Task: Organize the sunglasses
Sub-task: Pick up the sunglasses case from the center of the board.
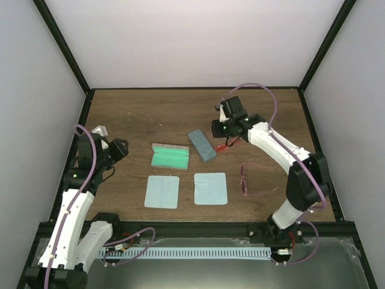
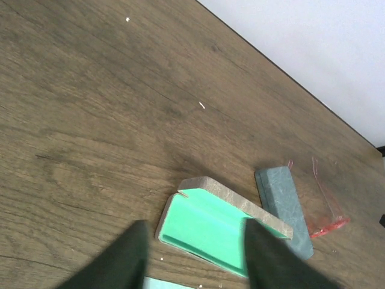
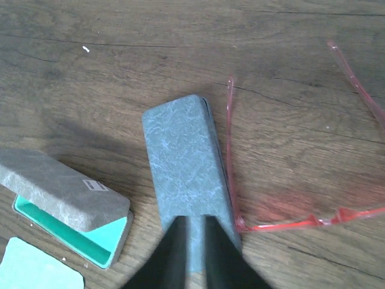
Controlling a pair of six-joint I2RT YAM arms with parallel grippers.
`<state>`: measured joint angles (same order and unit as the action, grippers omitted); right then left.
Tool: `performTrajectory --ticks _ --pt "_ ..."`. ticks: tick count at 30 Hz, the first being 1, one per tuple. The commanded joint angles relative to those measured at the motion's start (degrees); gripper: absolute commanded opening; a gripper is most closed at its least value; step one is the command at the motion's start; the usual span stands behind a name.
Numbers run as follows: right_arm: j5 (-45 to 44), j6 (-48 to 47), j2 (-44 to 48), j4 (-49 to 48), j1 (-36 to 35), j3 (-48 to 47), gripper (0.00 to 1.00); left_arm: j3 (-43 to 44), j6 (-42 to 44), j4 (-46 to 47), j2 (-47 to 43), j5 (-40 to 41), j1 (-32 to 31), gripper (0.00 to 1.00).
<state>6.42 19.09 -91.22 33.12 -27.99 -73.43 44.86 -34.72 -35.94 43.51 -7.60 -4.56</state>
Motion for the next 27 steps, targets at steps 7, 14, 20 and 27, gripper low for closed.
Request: performTrajectory --ticks 7,14,20,27 --pt "0.18 -1.58 -6.77 -0.7 -3.14 -6.32 0.84 -0.58 -1.47 0.53 0.53 -1.26 -0.19 0.12" --pt "-2.66 -3.58 -12.48 0.29 -4.69 -9.73 0.94 -0.4 -1.06 -0.92 0.52 -0.66 -0.14 1.0" --pt "-5.83 -6.8 -18.56 1.1 -6.54 -13.09 0.91 -0.68 -0.61 -2.02 0.53 -0.63 -0.19 1.0" --pt "-6.75 -8.73 -23.54 1.99 -6.65 -16.85 1.0 -1.23 -0.45 -2.48 0.53 -1.24 -0.17 1.0"
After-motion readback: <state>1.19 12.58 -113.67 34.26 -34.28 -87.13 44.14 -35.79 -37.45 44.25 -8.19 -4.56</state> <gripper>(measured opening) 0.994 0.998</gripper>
